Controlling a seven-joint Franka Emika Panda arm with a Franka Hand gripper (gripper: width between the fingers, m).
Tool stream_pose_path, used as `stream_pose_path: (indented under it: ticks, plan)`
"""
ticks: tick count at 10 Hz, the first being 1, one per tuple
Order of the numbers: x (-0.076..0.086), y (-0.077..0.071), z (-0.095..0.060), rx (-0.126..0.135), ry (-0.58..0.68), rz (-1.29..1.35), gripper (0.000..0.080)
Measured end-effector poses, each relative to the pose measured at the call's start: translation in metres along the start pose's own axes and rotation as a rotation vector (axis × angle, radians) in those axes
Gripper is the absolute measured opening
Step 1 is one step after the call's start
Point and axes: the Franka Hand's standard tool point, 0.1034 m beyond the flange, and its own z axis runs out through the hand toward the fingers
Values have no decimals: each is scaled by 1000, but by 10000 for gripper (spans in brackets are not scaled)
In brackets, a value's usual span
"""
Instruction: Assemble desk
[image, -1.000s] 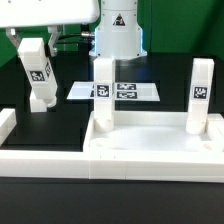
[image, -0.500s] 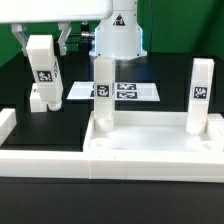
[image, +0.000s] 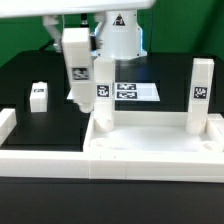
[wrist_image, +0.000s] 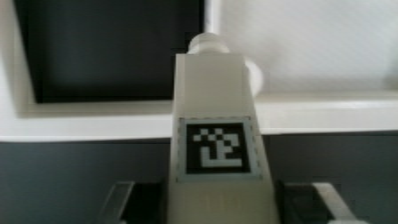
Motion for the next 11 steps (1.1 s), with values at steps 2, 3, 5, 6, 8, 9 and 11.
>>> stream_pose_path:
  ticks: [2, 3, 5, 6, 8, 9, 11]
  plan:
    - [0, -17, 3, 5, -3, 24, 288]
    - [2, -14, 3, -1, 19, 19, 288]
    - [2, -14, 4, -1, 18, 20, 288]
    - [11, -13, 2, -25, 129, 25, 288]
    - [1, -39, 10, -46, 283, 42, 288]
    - [1, -59, 12, -32, 286, 48, 288]
    - [5, -75, 11, -14, 280, 69, 288]
